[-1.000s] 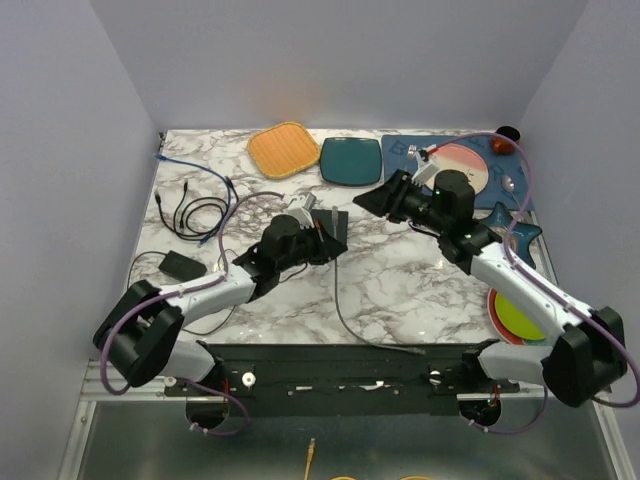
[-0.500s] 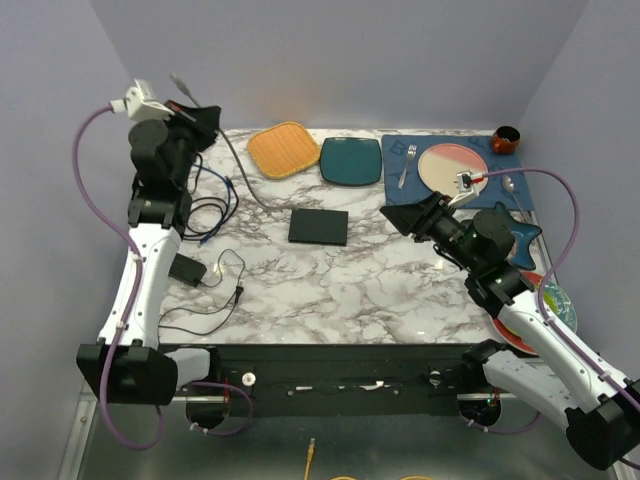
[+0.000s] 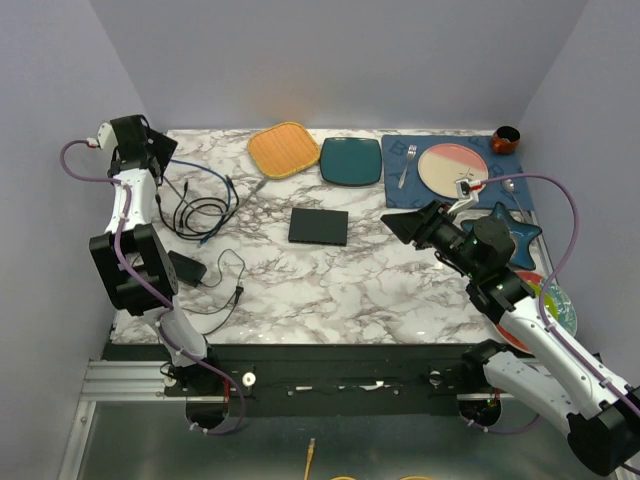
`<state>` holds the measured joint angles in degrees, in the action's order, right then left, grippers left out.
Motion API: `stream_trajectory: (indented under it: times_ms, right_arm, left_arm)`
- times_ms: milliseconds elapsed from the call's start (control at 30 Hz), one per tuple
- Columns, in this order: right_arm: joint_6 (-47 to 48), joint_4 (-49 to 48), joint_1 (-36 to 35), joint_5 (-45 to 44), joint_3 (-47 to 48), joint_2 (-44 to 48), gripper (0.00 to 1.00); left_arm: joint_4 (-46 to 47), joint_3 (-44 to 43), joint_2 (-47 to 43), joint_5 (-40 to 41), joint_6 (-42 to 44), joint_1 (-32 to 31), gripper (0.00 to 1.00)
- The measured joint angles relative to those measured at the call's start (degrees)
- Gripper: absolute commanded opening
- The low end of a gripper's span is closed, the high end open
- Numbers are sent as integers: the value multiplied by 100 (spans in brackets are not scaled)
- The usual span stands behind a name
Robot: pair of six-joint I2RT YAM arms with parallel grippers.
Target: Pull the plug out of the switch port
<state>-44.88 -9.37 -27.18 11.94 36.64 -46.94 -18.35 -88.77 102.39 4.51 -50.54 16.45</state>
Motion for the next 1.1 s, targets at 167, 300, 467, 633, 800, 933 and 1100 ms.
stream_trajectory:
  times_ms: [167, 300, 467, 633, 800, 933, 1100]
  right_arm:
    - [122, 46, 0, 81, 0, -72, 54]
    - [195, 48, 0, 120, 0, -240, 54]
    - [352, 66, 0, 212, 0, -466, 54]
    - [531, 136, 0, 299, -48, -557, 54]
    - [767, 240, 0, 387, -122, -778, 52]
    - [1106, 509, -15, 437, -146, -953, 52]
    - [1552, 1097, -28, -26, -114, -1163, 53]
  left_arm:
    - [-199, 149, -59, -286, -11, -15, 99]
    - [-221, 358, -675, -369, 153, -393, 99]
    - [35, 1602, -2286, -214, 286, -1335, 99]
    - [260, 2245, -3016, 39, 400, -1952, 99]
    - [352, 2830, -3139, 455, 658, -3652, 99]
    - [238, 3307, -3126, 754, 741, -4690, 99]
    - [120, 3718, -3126, 1268, 715, -5436, 99]
